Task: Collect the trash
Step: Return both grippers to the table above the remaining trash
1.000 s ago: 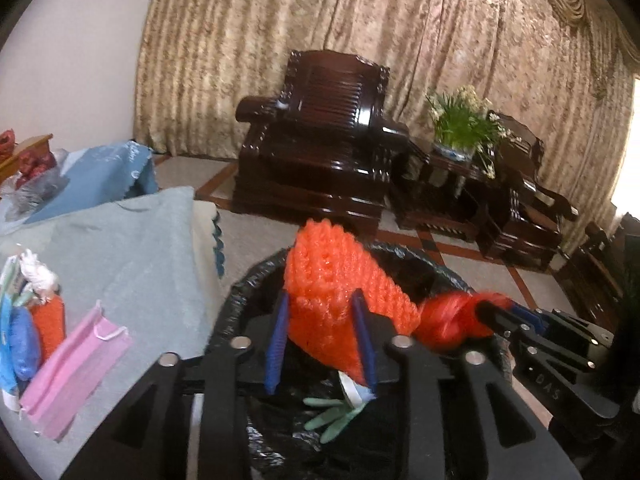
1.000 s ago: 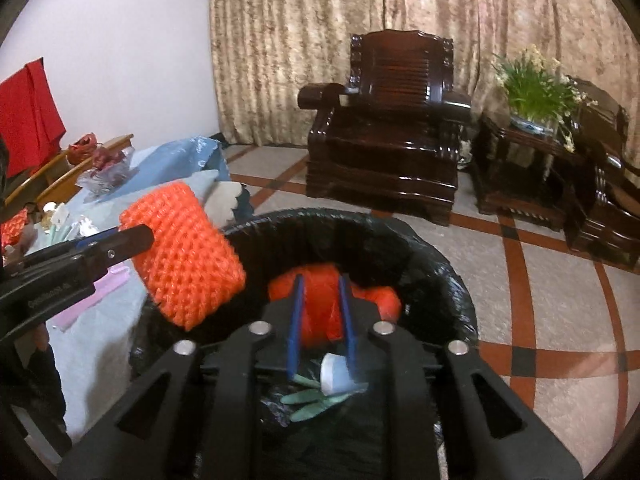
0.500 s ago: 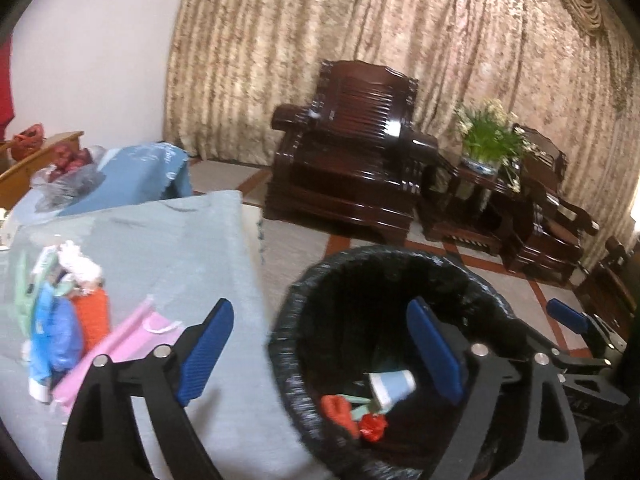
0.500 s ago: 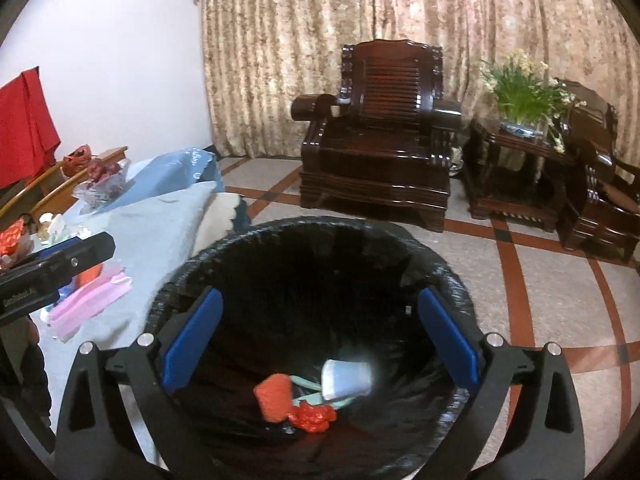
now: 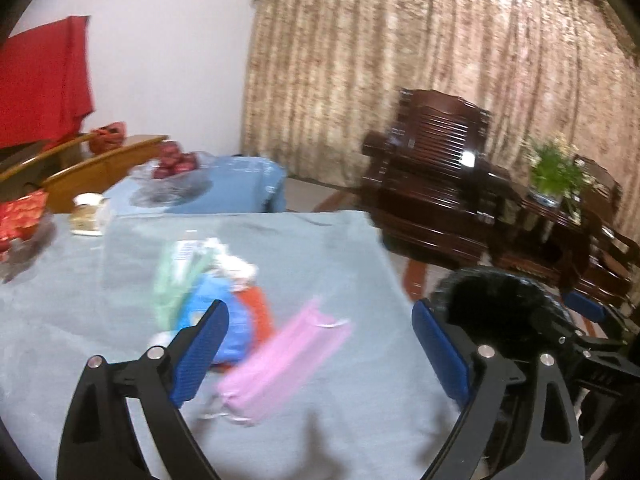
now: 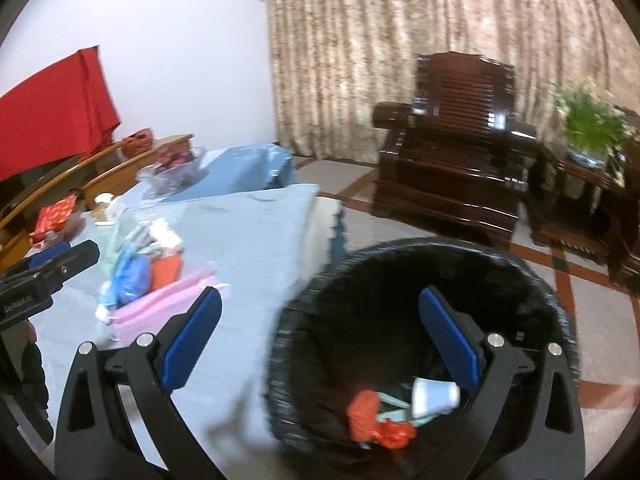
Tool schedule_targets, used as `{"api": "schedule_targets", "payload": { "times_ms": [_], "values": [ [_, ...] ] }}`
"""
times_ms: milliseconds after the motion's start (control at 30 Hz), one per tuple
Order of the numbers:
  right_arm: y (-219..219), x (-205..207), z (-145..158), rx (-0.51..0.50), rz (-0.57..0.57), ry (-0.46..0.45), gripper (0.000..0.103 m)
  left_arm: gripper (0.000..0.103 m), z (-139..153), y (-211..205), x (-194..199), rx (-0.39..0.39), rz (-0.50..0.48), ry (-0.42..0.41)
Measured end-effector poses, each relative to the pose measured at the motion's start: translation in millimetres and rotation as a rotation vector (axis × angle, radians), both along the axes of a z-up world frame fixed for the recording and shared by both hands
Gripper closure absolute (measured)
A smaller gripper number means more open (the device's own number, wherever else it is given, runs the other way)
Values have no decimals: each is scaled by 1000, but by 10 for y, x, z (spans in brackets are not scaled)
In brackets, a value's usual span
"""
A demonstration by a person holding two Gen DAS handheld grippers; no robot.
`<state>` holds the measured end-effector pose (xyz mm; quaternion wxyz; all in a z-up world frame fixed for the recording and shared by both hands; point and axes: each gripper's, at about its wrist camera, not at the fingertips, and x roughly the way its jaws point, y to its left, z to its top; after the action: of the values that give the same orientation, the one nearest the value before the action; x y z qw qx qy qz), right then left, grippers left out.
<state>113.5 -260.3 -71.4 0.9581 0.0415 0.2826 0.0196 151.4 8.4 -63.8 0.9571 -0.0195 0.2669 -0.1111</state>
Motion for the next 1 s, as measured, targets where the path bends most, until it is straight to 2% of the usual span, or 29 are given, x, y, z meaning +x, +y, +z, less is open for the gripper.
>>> {"api": "schedule_targets", "payload": {
  "times_ms": [267, 400, 733, 1000],
  "values": [
    [758, 265, -50, 8, 134, 21, 7, 12, -94, 688, -73, 27, 140, -4],
    [1068, 350, -149, 13, 182, 44, 7, 13, -172, 930, -72, 39, 177, 8],
    [1720, 558, -480, 3, 254, 123, 7, 13, -475, 1371, -24, 57, 245, 70],
    [2101, 667, -729, -25, 268, 179, 7, 13, -659, 1585, 32, 70, 263, 103]
  ]
}}
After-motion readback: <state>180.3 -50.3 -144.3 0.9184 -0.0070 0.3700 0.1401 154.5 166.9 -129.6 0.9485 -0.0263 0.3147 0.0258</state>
